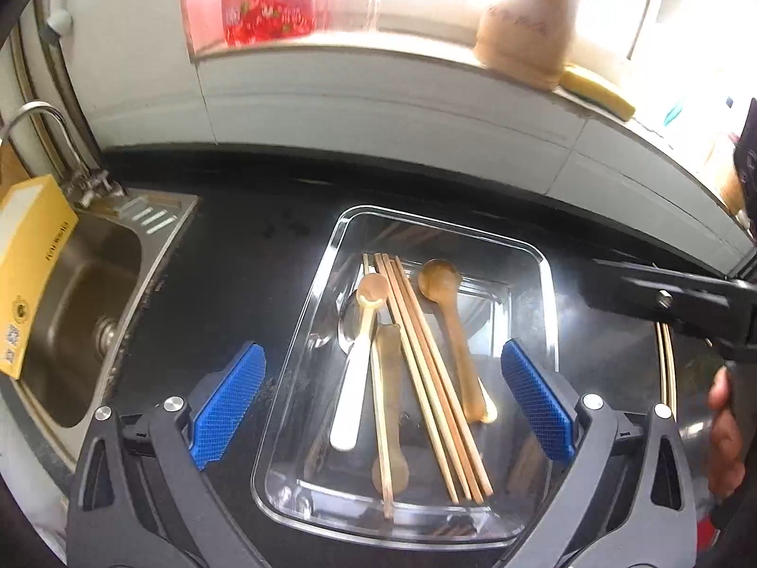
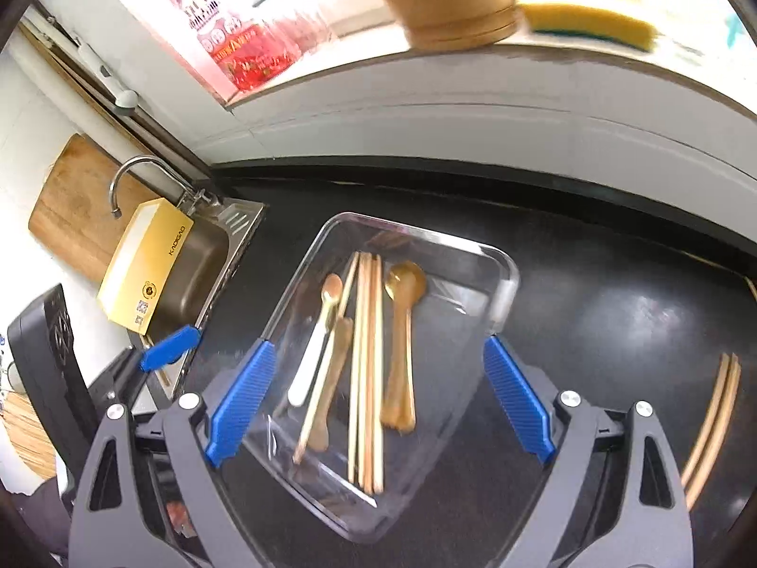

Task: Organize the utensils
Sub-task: 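Move both open tools back over the remaining chopsticks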

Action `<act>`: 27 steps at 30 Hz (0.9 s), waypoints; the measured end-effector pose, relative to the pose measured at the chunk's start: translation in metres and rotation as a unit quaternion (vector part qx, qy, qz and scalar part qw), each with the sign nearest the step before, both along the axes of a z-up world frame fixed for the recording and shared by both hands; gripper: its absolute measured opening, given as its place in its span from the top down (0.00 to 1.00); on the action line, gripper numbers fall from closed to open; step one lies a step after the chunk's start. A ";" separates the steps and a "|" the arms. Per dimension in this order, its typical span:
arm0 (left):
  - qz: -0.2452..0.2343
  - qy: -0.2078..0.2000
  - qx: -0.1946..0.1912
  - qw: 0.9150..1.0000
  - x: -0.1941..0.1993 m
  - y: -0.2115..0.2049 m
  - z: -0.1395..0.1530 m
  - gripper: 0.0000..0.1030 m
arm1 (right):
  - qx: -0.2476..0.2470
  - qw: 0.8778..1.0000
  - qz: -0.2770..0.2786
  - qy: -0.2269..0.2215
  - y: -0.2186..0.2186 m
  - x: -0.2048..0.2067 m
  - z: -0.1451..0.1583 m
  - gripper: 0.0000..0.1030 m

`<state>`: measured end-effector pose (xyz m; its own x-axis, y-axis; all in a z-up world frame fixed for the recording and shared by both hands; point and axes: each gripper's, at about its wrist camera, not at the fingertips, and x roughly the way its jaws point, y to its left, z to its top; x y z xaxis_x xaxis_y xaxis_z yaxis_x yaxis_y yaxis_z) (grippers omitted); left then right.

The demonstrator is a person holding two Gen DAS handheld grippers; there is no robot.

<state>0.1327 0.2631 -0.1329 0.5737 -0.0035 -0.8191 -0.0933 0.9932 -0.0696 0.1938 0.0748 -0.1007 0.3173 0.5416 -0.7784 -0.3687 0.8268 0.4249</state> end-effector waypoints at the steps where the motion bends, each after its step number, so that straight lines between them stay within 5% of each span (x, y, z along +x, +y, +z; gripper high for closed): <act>1: -0.003 -0.002 0.003 1.000 -0.003 -0.002 0.002 0.05 | 0.001 1.000 -0.003 -0.002 -0.007 -0.006 0.002 0.15; 7: -0.047 -0.005 0.028 0.998 -0.036 -0.060 0.015 0.05 | -0.007 0.999 -0.049 -0.009 -0.082 -0.059 0.001 0.15; 17: -0.136 0.002 0.015 0.991 -0.065 -0.209 0.015 0.05 | -0.044 0.990 -0.133 -0.003 -0.236 -0.140 -0.005 0.15; 27: -0.206 -0.012 0.030 0.978 -0.071 -0.333 0.016 0.05 | -0.045 0.981 -0.188 -0.021 -0.347 -0.174 0.002 0.15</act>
<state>0.0613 -0.0699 -0.1171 0.5520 -0.1913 -0.8116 0.3169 0.9484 -0.0080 0.0195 -0.2721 -0.0992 0.5142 0.3091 -0.8000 -0.0463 0.9414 0.3340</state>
